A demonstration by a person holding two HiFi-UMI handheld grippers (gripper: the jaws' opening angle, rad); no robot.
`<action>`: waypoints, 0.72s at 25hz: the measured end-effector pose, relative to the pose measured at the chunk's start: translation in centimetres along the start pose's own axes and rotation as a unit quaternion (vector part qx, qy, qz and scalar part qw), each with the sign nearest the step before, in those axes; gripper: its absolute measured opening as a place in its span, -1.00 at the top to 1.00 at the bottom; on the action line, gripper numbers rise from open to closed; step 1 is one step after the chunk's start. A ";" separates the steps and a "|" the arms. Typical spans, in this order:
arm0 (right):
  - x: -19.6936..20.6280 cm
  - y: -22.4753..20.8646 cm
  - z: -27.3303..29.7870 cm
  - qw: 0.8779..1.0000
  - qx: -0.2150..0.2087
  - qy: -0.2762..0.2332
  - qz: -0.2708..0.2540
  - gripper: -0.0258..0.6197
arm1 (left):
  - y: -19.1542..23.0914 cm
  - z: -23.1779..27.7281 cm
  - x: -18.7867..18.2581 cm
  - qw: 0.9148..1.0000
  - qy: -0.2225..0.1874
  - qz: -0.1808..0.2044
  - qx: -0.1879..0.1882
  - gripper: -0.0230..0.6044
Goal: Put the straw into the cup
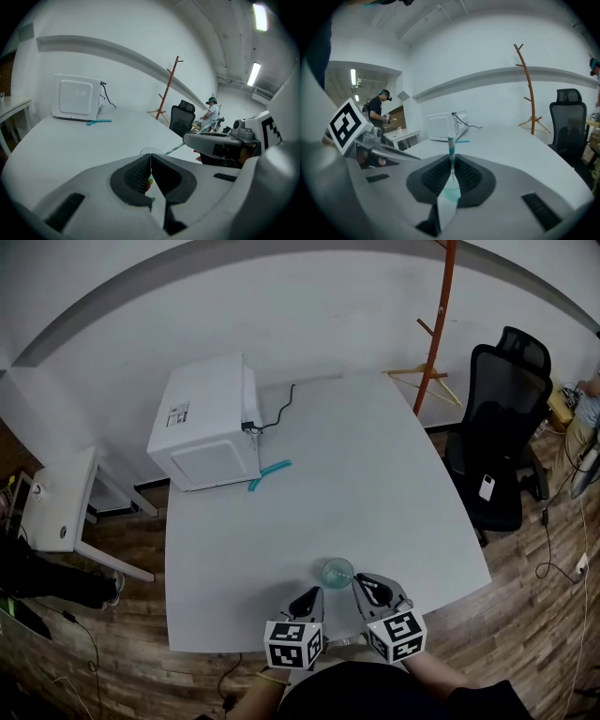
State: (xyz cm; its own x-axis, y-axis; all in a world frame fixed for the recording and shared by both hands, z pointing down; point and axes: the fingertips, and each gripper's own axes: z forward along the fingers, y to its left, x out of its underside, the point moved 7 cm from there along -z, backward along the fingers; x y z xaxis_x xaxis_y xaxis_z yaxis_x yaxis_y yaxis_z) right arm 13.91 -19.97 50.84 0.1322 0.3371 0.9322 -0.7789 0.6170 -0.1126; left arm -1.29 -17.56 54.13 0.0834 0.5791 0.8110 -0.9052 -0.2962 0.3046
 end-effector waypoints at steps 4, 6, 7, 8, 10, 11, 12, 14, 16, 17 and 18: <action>0.6 0.0 1.0 1.000 -0.016 0.014 -0.003 0.79 | 0.3 -0.1 0.3 1.000 0.001 -0.011 -0.013 0.86; 0.9 0.0 1.4 1.000 -0.023 0.021 -0.006 0.79 | 0.4 -0.1 0.5 1.000 0.003 -0.014 -0.020 0.86; 1.1 0.0 1.6 0.999 -0.026 0.024 -0.007 0.79 | 0.4 -0.1 0.7 1.000 0.004 -0.016 -0.023 0.86; 1.3 0.0 1.8 0.999 -0.028 0.027 -0.008 0.79 | 0.4 -0.2 0.8 0.999 0.005 -0.017 -0.026 0.86; 1.7 -0.1 2.1 0.999 -0.033 0.034 -0.011 0.79 | 0.5 -0.2 0.9 0.999 0.006 -0.019 -0.031 0.86; 1.9 -0.1 2.3 0.999 -0.035 0.038 -0.013 0.79 | 0.5 -0.3 0.9 0.999 0.006 -0.020 -0.034 0.86; 2.1 -0.2 2.5 0.998 -0.036 0.041 -0.015 0.79 | 0.5 -0.4 0.9 0.999 0.006 -0.020 -0.035 0.86; 2.5 -0.2 2.9 0.998 -0.038 0.048 -0.017 0.79 | 0.6 -0.5 1.0 0.999 0.006 -0.020 -0.038 0.86; 3.0 -0.2 3.2 0.998 -0.039 0.054 -0.017 0.79 | 0.7 -0.6 1.1 0.999 0.007 -0.020 -0.040 0.86; 3.2 -0.3 3.3 0.998 -0.039 0.056 -0.017 0.79 | 0.8 -0.6 1.2 0.999 0.008 -0.020 -0.040 0.86; 3.3 -0.3 3.4 0.998 -0.039 0.056 -0.017 0.79 | 0.8 -0.6 1.2 0.999 0.008 -0.020 -0.041 0.86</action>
State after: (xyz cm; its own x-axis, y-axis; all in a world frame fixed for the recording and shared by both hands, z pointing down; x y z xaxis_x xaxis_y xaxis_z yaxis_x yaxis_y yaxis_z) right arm 12.50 -21.49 55.13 0.2287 0.3891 0.8924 -0.7232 0.6816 -0.1118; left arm -2.13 -16.67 55.06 0.1138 0.6011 0.7911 -0.9323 -0.2105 0.2941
